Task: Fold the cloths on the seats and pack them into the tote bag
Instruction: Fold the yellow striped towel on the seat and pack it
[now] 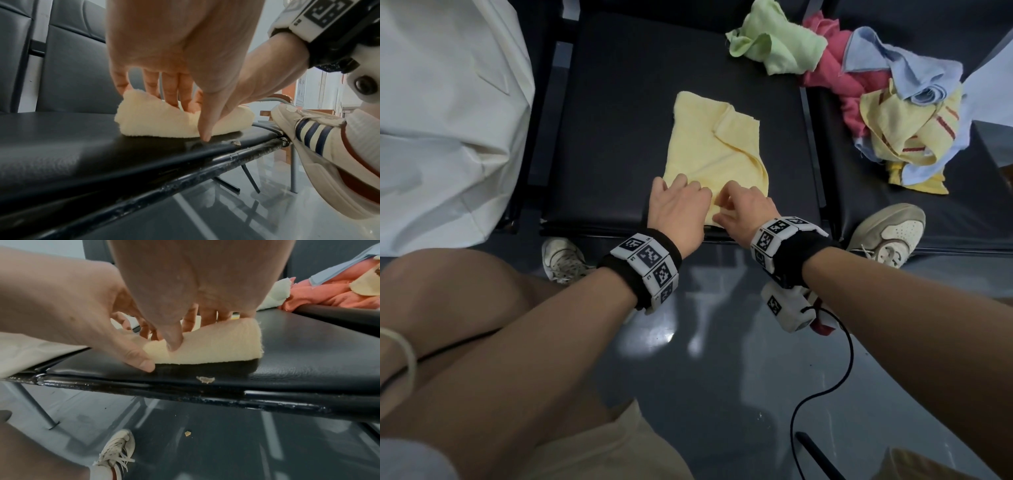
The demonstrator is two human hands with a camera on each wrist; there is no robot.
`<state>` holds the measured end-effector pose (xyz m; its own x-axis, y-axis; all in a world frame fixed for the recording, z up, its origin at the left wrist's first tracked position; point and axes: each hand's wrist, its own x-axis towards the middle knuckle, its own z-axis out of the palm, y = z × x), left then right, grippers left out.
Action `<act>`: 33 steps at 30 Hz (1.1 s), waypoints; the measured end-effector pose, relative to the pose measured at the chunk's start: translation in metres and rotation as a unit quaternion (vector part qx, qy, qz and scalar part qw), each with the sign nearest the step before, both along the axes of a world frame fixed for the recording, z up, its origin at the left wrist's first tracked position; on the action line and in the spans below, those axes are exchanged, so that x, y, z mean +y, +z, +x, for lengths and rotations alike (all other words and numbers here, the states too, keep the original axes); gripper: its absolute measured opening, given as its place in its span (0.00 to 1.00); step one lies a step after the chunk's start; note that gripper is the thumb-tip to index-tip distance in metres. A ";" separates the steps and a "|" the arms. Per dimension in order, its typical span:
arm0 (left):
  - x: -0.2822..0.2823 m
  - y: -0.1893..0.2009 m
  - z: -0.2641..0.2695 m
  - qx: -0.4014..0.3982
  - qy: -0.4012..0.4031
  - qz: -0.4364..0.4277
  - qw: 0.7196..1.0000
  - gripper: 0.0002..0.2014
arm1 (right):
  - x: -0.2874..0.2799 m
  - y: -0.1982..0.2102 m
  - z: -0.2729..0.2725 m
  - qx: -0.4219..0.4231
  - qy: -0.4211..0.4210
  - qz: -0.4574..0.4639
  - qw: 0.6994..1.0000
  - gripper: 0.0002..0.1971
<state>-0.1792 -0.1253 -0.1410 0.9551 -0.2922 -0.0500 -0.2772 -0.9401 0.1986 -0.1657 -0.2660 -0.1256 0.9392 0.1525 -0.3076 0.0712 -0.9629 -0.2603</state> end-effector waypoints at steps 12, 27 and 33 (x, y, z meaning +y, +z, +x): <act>-0.002 0.000 0.002 0.019 0.004 0.006 1.000 0.13 | -0.003 -0.003 -0.010 -0.069 0.091 -0.076 0.991 0.20; 0.001 0.000 0.003 -0.023 0.016 -0.033 0.999 0.11 | 0.005 0.000 -0.001 -0.022 0.058 -0.054 0.997 0.14; -0.002 -0.001 -0.002 -0.008 -0.012 0.016 1.000 0.20 | 0.007 0.008 0.006 0.035 0.034 -0.034 0.998 0.15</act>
<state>-0.1810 -0.1270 -0.1420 0.9485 -0.3135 -0.0446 -0.3027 -0.9389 0.1637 -0.1600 -0.2585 -0.1179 0.9031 0.1920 -0.3841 0.1213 -0.9721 -0.2009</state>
